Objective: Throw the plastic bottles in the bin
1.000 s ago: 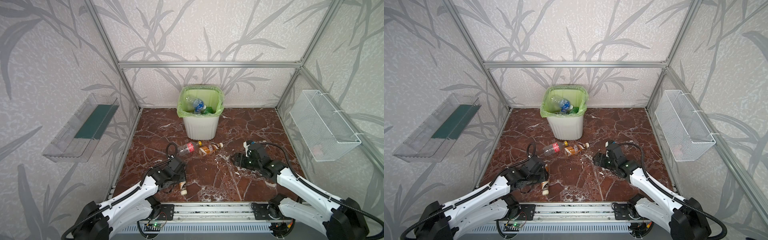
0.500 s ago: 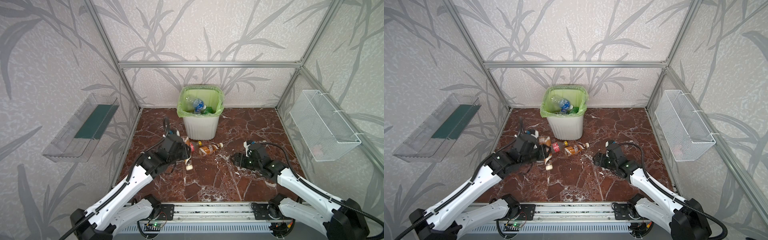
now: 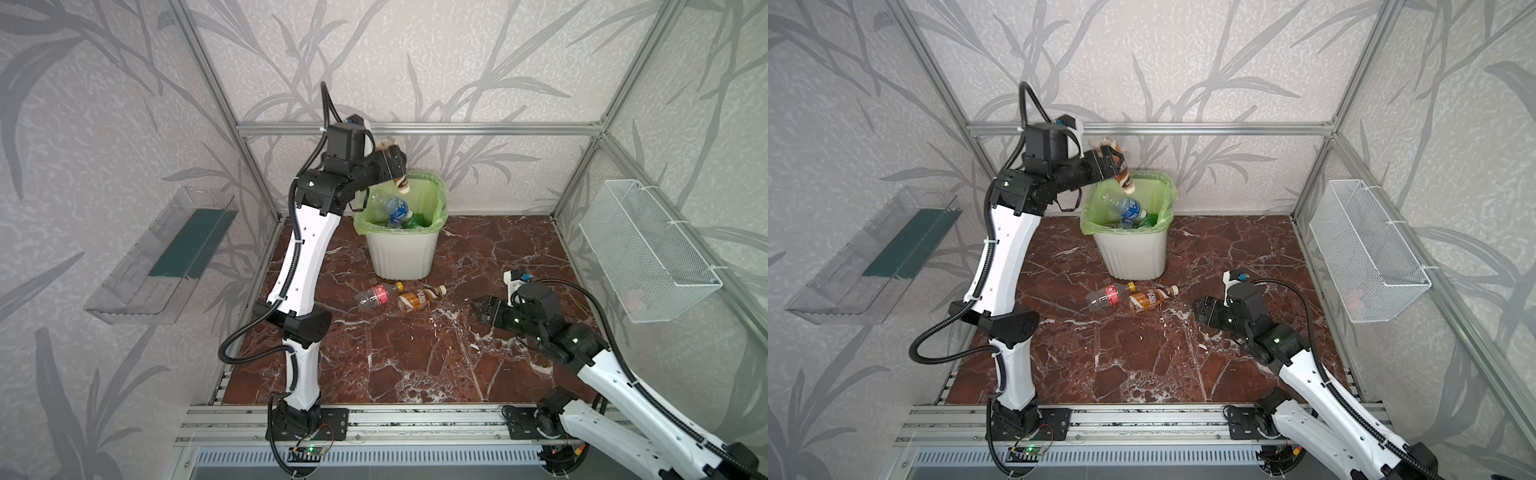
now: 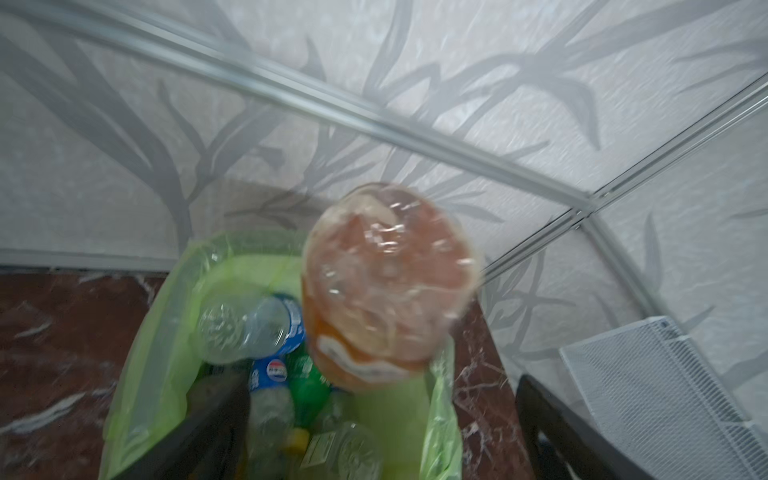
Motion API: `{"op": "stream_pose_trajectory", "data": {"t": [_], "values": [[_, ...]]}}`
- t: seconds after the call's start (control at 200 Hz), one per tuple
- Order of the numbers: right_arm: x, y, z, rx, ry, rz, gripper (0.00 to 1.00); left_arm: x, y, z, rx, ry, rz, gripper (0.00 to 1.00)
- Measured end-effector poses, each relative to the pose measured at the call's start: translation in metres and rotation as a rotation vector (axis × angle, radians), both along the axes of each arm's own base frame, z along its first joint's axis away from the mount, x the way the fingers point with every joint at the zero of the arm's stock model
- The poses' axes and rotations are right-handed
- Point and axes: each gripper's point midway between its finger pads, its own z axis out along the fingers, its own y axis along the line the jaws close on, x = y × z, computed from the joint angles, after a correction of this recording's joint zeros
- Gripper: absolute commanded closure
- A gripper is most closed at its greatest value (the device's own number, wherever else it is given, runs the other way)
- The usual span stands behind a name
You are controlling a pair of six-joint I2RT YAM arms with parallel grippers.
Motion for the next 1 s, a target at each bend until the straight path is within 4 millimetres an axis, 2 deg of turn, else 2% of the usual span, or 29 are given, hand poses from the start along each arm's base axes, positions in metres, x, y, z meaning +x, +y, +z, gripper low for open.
{"op": "stream_pose_trajectory", "data": {"t": [0.06, 0.125, 0.17, 0.235, 0.325, 0.375, 0.425, 0.555, 0.64, 0.715, 1.0], "values": [[0.0, -0.001, -0.003, -0.005, 0.002, -0.005, 0.16, -0.03, 0.003, -0.035, 0.04, 0.075, -0.023, 0.01], [-0.001, -0.002, -0.012, -0.016, 0.021, -0.005, 0.16, -0.076, 0.017, -0.054, 0.059, 0.102, -0.032, 0.01], [-0.001, -0.002, -0.022, -0.028, 0.043, -0.005, 0.16, -0.108, 0.032, -0.054, 0.057, 0.079, -0.026, 0.01], [0.0, 0.0, -0.039, -0.043, 0.085, -0.001, 0.16, -0.147, 0.059, -0.04, 0.033, -0.007, 0.011, 0.01], [0.0, 0.004, -0.06, -0.05, 0.141, 0.005, 0.16, -0.186, 0.093, -0.036, 0.001, -0.1, 0.079, 0.01], [0.001, 0.007, -0.068, -0.047, 0.168, 0.007, 0.16, -0.199, 0.105, -0.047, -0.002, -0.112, 0.109, 0.01], [0.002, 0.011, -0.075, -0.038, 0.192, 0.008, 0.16, -0.205, 0.112, -0.068, 0.007, -0.088, 0.133, 0.01], [0.009, 0.025, -0.081, 0.008, 0.219, 0.008, 0.16, -0.21, 0.121, -0.141, 0.064, 0.061, 0.174, 0.01], [0.011, 0.034, -0.083, 0.037, 0.23, 0.002, 0.16, -0.213, 0.123, -0.173, 0.083, 0.138, 0.191, 0.01], [0.013, 0.041, -0.084, 0.064, 0.245, -0.009, 0.17, -0.215, 0.124, -0.183, 0.076, 0.16, 0.199, 0.01], [0.029, 0.078, -0.086, 0.194, 0.297, -0.07, 0.19, -0.212, 0.119, -0.184, 0.017, 0.156, 0.204, 0.01]]}}
